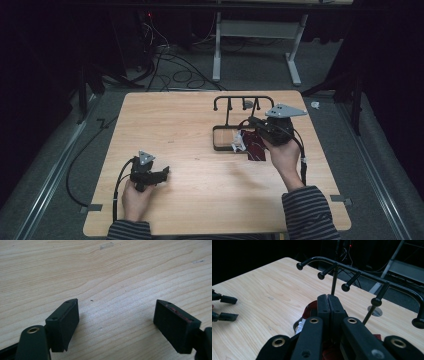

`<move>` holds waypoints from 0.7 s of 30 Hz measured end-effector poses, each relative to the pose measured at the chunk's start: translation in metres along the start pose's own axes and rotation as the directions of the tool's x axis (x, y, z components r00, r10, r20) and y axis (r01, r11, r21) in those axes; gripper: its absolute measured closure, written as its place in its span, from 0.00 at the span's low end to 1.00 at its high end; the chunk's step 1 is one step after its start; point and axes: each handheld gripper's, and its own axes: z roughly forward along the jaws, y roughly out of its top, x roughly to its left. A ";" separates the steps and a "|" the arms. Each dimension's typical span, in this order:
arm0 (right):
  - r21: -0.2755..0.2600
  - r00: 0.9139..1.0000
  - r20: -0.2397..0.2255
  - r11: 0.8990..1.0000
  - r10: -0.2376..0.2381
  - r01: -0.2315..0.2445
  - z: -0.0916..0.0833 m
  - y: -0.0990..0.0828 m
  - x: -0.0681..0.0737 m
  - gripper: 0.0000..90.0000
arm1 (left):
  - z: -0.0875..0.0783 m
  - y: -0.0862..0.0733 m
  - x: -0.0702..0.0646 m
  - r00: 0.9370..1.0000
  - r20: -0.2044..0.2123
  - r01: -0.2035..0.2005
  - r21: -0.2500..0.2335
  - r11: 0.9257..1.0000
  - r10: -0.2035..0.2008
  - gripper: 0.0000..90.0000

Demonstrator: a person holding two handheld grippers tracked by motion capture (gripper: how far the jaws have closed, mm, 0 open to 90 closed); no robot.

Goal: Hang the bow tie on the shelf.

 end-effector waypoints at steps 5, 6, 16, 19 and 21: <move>0.003 1.000 0.002 1.000 -0.001 0.001 0.002 0.004 0.000 1.00 | 0.000 0.000 0.000 1.000 -0.001 0.000 0.000 1.000 0.000 0.23; 0.000 1.000 0.000 1.000 -0.004 0.004 0.003 0.005 0.000 1.00 | 0.000 0.000 0.000 1.000 0.000 0.000 0.000 1.000 0.000 0.23; 0.008 1.000 0.005 1.000 -0.003 0.003 0.013 0.010 0.000 1.00 | 0.000 0.000 0.000 1.000 -0.001 -0.002 0.001 1.000 0.002 0.23; 0.006 1.000 0.007 1.000 0.001 -0.001 0.015 0.012 -0.001 1.00 | 0.000 0.000 0.000 1.000 0.000 -0.001 0.001 1.000 0.001 0.23; 0.004 1.000 0.011 1.000 -0.004 0.004 0.016 0.013 -0.002 1.00 | 0.000 0.000 0.000 1.000 0.000 -0.001 0.002 1.000 0.001 0.23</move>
